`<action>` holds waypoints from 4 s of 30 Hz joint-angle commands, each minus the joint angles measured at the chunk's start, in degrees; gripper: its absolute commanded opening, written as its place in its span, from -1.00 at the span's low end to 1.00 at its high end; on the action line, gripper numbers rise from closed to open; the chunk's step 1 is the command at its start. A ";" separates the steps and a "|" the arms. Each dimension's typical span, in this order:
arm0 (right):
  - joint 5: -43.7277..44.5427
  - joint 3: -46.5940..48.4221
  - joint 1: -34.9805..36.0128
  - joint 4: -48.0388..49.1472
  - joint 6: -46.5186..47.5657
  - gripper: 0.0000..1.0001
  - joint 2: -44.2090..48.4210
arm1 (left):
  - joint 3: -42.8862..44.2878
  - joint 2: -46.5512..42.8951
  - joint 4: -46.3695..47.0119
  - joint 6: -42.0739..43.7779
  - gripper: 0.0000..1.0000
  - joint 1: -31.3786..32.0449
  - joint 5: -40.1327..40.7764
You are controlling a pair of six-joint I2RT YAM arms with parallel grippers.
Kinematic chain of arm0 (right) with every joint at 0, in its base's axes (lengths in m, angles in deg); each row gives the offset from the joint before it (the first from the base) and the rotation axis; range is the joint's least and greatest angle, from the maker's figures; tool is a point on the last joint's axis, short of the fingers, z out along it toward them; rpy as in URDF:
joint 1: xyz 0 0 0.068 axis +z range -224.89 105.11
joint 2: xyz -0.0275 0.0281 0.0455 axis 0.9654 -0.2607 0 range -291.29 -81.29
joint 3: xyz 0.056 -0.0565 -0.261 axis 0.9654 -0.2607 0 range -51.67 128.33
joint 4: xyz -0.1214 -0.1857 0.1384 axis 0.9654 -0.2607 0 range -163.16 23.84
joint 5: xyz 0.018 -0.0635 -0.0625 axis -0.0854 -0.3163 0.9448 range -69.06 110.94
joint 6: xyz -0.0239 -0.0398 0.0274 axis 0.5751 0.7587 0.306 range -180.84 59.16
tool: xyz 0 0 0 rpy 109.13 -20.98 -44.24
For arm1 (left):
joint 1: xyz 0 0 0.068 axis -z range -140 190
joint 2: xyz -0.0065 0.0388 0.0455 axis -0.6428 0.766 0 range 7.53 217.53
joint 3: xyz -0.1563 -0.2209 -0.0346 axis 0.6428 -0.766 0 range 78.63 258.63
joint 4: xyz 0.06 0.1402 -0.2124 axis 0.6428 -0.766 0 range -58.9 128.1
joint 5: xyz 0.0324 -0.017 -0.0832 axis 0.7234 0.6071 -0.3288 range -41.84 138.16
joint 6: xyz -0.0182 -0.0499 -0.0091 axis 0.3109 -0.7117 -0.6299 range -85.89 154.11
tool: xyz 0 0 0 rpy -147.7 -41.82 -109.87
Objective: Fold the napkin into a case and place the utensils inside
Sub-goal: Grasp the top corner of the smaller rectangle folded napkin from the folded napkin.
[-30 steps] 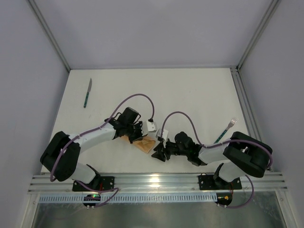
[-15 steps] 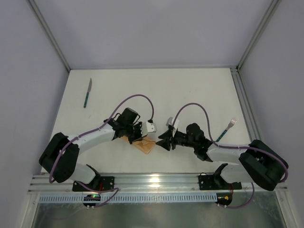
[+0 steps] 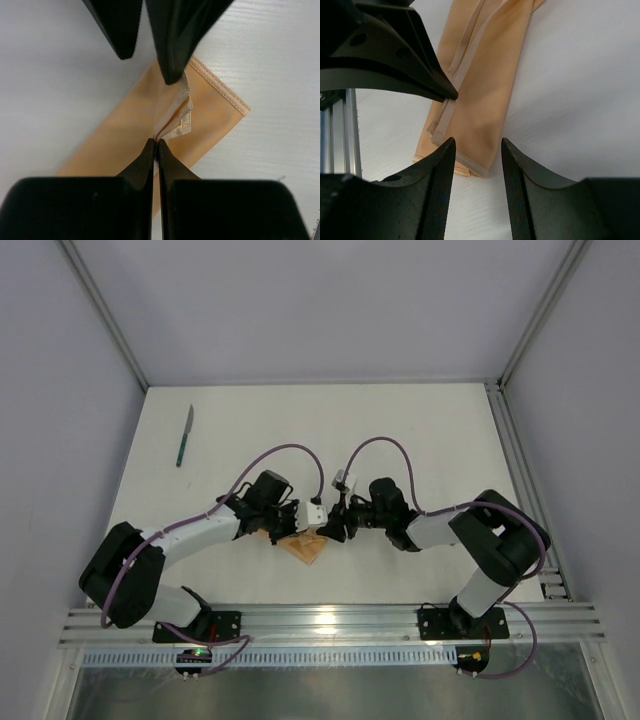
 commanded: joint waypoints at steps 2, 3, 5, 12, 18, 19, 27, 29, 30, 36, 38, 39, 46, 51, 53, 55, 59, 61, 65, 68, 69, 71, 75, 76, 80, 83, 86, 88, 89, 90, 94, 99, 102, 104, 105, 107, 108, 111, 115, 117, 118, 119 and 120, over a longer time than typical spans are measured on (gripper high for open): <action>-1.34 1.09 3.59 6.72 -1.90 -0.08 -2.78 | 0.36 -1.39 2.35 0.12 -1.00 0.02 -1.21; -1.43 0.83 3.77 7.61 -2.26 -0.08 -3.05 | 0.45 -1.39 2.26 0.04 -1.00 0.10 -1.30; -1.52 0.48 3.95 8.32 -2.79 -0.08 -3.67 | 0.54 -1.21 2.18 -0.14 -1.00 0.10 -1.65; 1.38 0.65 5.61 6.57 -1.47 -0.10 -5.07 | 1.07 -1.12 1.82 -1.19 -1.00 0.10 -2.27; 5.42 1.97 8.17 3.75 0.11 -0.10 -7.01 | 1.33 -1.04 1.74 -2.07 -1.00 -0.16 -2.35; 6.30 1.88 8.17 3.75 -0.15 -0.10 -7.10 | 1.51 -1.12 1.56 -2.16 -1.00 -0.25 -2.53; 10.17 3.20 10.27 3.49 -0.33 -0.10 -9.30 | 2.12 -0.68 0.95 -3.22 -1.00 -0.34 -4.20; 11.66 3.03 10.63 3.40 -0.15 -0.17 -9.47 | 2.30 -0.60 0.68 -3.30 -1.00 -0.60 -4.46; 12.19 2.76 10.72 3.31 -0.15 -0.25 -9.47 | 2.39 -0.68 0.51 -3.22 -1.00 -0.86 -4.64; 14.91 1.79 10.98 2.87 0.99 -0.77 -8.68 | 4.05 -0.33 -2.21 -4.27 -0.99 -2.00 -4.64; 16.23 1.88 11.76 2.61 1.69 -0.87 -8.51 | 4.84 -0.16 -3.62 -4.36 -0.77 -2.62 -4.99; 16.85 1.97 12.12 2.52 1.87 -0.91 -8.42 | 5.89 -0.24 -5.63 -4.45 -0.70 -2.88 -5.43; 27.81 2.15 17.47 -0.02 5.47 -0.92 -6.14 | 11.07 -4.54 -18.01 -5.06 -0.21 -12.72 -15.62; 37.31 2.93 21.78 -2.22 9.16 -0.92 -4.99 | 12.93 -5.08 -17.08 -16.88 -0.13 -24.91 -15.20; 40.39 3.72 23.54 -2.57 9.60 -0.92 -5.17 | 12.94 -4.90 -13.06 -21.48 0.00 -28.01 -12.04; 43.12 4.69 25.12 -4.15 10.21 -0.93 -5.78 | 13.20 -3.33 -10.93 -25.62 0.09 -30.03 -7.29; 51.02 7.41 29.86 -6.17 11.97 -0.93 -7.54 | 14.51 0.97 -9.52 -27.38 0.14 -30.13 -5.87; 53.32 8.99 31.01 -7.49 12.85 -0.92 -8.15 | 14.52 2.30 -9.08 -28.17 0.17 -30.13 -3.78; 53.86 9.62 32.07 -8.38 13.21 -0.93 -9.29 | 13.55 3.97 -5.39 -29.84 0.18 -30.13 0.63; 54.38 10.32 32.51 -9.43 12.94 -0.93 -9.82 | 13.99 4.85 -1.88 -31.86 0.18 -29.43 4.49; 54.56 10.32 32.77 -9.61 12.86 -0.93 -10.00 | 14.34 6.07 -1.26 -31.96 0.18 -29.17 4.76; 55.44 10.49 33.21 -9.87 12.42 -0.92 -10.18 | 16.18 7.83 -1.16 -32.57 0.18 -28.81 4.06; 56.58 11.11 33.39 -10.14 11.45 -0.92 -11.32 | 18.12 11.70 -1.69 -31.43 0.22 -24.51 8.45; 57.19 11.11 33.74 -10.14 11.28 -0.93 -11.41 | 18.38 12.41 -1.34 -31.25 0.21 -24.24 9.24; 58.25 10.94 33.92 -10.66 10.66 -0.93 -11.41 | 18.56 14.61 -1.25 -29.85 -0.35 -24.33 13.81; 59.39 10.58 33.92 -11.36 10.40 -0.93 -10.79 | 17.77 13.91 -1.60 -28.97 -0.76 -24.33 14.52; 59.57 10.23 33.92 -11.63 9.96 -0.93 -10.53 | 17.59 13.38 -2.65 -27.83 -1.00 -24.33 14.70; 60.01 10.14 33.92 -11.72 9.17 -0.93 -10.44 | 17.24 12.51 -3.18 -26.95 -1.00 -24.33 14.61; 60.36 10.14 33.92 -11.81 8.90 -0.93 -10.44 | 16.72 11.98 -3.62 -26.86 -1.00 -24.33 14.61; 60.62 10.14 33.92 -11.81 8.55 -0.93 -10.44 | 16.54 11.19 -3.89 -26.42 -1.00 -24.33 13.83; 62.11 11.20 33.92 -14.26 6.80 -0.93 -11.23 | 15.66 6.88 -7.57 -23.19 -1.00 -25.91 9.09; 63.61 11.38 33.92 -16.02 5.91 -0.92 -11.58 | 11.63 5.21 -13.80 -14.31 -0.92 -29.07 2.40; 63.96 11.72 34.09 -16.99 5.91 -0.93 -11.41 | 9.34 5.47 -15.32 -6.40 -0.66 -30.13 2.83; 64.49 11.99 34.62 -17.17 6.26 -0.92 -11.32 | 6.79 5.64 -14.96 -1.93 -0.66 -30.66 2.22; 64.32 11.99 34.80 -17.08 6.96 -0.92 -11.14 | 5.91 5.99 -14.70 -0.85 -0.65 -31.01 2.39; 64.14 11.90 34.97 -16.90 7.67 -0.92 -10.97 | 5.47 6.52 -14.61 0.64 -0.66 -31.01 2.65; 63.96 11.73 35.15 -16.56 8.19 -0.92 -10.79 | 5.38 6.70 -14.26 0.65 -0.66 -31.01 2.92; 64.67 11.73 35.41 -17.08 9.60 -0.92 -10.62 | 5.11 6.96 -12.77 0.56 -0.62 -31.18 3.27; 64.23 11.38 36.12 -16.82 12.14 -0.92 -10.09 | 4.94 5.39 -11.27 0.04 -0.26 -33.29 3.01; 63.70 11.02 36.99 -16.20 13.81 -0.92 -9.91 | 5.64 4.59 -12.58 0.73 -0.21 -33.91 2.49; 63.79 10.94 37.26 -16.29 15.13 -0.93 -9.74 | 5.99 3.81 -13.29 1.00 -0.14 -34.52 2.31; 63.44 11.11 37.52 -16.72 15.49 -0.93 -9.74 | 6.34 3.45 -14.42 1.35 -0.11 -34.70 2.13; 63.26 11.20 37.61 -16.73 15.75 -0.93 -9.65 | 6.34 2.84 -14.61 1.35 -0.08 -34.88 2.04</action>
